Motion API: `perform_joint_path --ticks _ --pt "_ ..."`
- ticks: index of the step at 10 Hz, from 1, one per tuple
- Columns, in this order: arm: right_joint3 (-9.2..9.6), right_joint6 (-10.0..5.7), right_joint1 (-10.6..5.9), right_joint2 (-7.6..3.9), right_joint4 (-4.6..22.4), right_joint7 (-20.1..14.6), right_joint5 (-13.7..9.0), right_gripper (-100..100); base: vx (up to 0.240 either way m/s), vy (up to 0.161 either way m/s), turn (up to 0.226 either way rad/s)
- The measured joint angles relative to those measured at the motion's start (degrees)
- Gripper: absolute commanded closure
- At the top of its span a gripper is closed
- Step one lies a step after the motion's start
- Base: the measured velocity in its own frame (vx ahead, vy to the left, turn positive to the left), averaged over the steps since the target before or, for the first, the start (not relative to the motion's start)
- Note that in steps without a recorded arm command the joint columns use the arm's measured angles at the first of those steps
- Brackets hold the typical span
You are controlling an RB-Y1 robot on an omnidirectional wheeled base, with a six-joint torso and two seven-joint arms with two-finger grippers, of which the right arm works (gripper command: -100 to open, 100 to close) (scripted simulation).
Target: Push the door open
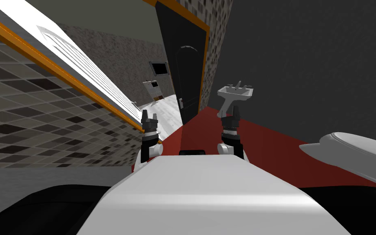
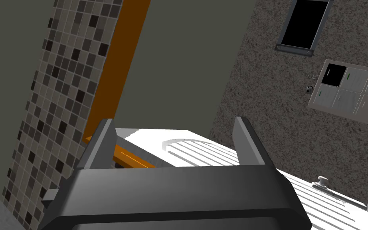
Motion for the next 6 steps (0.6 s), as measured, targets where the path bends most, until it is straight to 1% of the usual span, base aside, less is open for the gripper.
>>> perform_joint_path --ticks 1,3,4,5,6 --pt "0.97 0.06 -0.95 -0.38 1.22 -0.18 -0.01 -100 0.210 -0.028 -0.077" --pt "3.16 0.23 -2.24 -1.13 3.15 -0.67 -0.03 -100 0.229 0.010 -0.057" --pt "3.79 0.45 -3.54 -1.73 4.55 -1.15 -0.27 -100 0.206 0.013 -0.066" --pt "5.06 0.78 -4.46 -1.96 5.60 -1.40 -0.22 -100 0.170 0.013 -0.056" --pt "6.19 0.73 -4.74 -2.27 6.40 -1.62 -0.22 -100 0.110 0.006 -0.042"
